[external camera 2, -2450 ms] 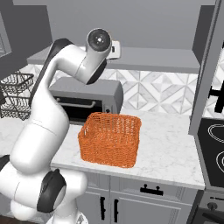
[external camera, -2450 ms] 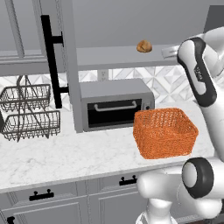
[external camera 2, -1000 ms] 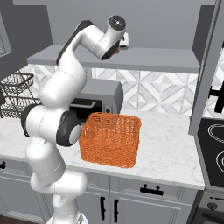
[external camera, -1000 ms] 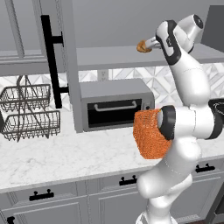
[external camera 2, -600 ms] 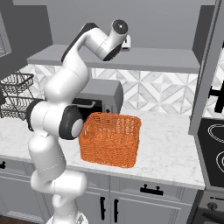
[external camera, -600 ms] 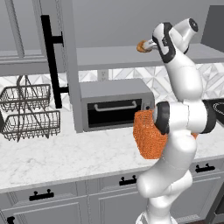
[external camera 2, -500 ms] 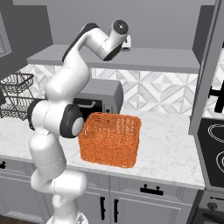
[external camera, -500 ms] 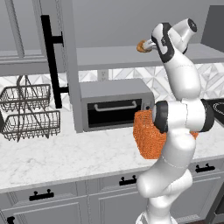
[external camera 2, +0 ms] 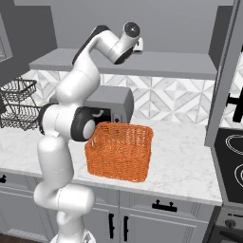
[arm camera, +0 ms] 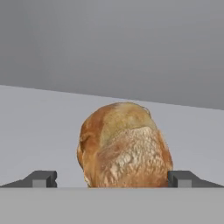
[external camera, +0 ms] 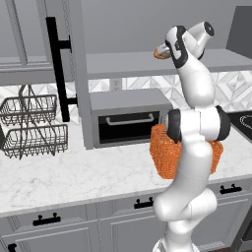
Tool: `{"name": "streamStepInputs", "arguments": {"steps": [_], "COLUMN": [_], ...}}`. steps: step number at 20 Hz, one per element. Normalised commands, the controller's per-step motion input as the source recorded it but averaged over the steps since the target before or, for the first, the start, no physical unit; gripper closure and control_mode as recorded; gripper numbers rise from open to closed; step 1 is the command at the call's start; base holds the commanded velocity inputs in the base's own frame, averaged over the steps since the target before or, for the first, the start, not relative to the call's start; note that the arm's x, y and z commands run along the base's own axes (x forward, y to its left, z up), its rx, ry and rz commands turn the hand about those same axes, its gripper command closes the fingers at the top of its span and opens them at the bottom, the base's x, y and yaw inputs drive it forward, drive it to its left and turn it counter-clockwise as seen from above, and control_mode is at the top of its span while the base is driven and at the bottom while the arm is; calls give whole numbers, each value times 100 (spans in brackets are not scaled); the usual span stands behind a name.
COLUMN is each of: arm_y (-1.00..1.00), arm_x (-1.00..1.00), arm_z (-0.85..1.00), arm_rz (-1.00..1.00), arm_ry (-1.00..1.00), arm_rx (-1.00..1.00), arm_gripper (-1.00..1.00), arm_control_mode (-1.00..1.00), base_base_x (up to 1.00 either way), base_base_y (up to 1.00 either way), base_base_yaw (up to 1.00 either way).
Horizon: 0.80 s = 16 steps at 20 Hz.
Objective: Open the cabinet, pick up the bread from the cabinet and place it in the basket. Then move the basket to the dining counter.
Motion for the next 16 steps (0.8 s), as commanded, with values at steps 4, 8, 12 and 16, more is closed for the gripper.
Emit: {"name": "streamStepInputs", "arguments": {"steps": [4, 8, 12, 16], "arm_y": [-7, -12, -3, 0], "arm_x": [33, 26, 16, 5], "arm_z": [0, -2, -14, -31], "arm_rz": [0, 0, 0, 0], "arm_ry": [0, 0, 0, 0], "arm_rx": [1, 1, 0, 0], "arm_gripper": [-100, -100, -100, -100], "arm_control_mode": [-100, -100, -100, -100], "base_base_x": [0, 0, 0, 0], "base_base_y": [0, 0, 0, 0], "base_base_yaw": [0, 0, 0, 0]}}
